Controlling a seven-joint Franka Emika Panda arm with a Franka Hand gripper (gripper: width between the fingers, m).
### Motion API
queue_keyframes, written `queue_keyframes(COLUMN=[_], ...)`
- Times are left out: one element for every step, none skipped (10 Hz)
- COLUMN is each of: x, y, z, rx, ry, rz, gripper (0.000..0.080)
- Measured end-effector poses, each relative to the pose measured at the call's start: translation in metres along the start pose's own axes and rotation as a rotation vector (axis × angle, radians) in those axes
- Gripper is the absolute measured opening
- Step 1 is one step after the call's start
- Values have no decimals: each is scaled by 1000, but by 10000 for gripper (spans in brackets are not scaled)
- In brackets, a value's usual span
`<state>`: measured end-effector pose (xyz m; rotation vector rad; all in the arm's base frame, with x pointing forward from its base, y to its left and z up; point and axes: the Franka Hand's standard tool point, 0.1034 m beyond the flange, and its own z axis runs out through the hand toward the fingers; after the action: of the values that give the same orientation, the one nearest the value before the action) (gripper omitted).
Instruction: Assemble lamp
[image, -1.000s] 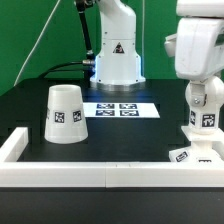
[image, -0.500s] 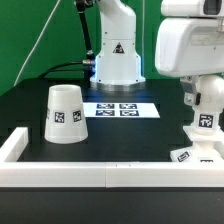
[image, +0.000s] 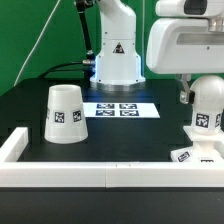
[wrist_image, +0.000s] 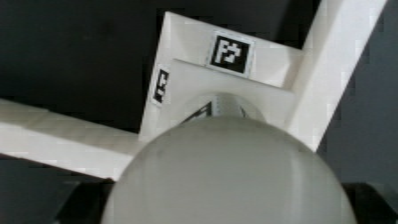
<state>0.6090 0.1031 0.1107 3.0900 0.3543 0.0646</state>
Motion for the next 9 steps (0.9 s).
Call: queue_keyframes(x=[0, 0, -1, -1, -1, -1, -1, -1, -1], y=[-1, -1, 0, -1, 0, 0, 0, 1, 1], z=[-1, 0, 0, 0, 0, 0, 0, 0, 0], rx=[7, 10, 19, 22, 25, 28, 30, 31, 36], ry=[1, -1, -7, -9, -7, -2, -4, -5, -7], rz=[145, 254, 342, 462, 551, 602, 677, 726, 757], gripper=[579, 579, 579, 579, 579, 579, 580, 580, 579])
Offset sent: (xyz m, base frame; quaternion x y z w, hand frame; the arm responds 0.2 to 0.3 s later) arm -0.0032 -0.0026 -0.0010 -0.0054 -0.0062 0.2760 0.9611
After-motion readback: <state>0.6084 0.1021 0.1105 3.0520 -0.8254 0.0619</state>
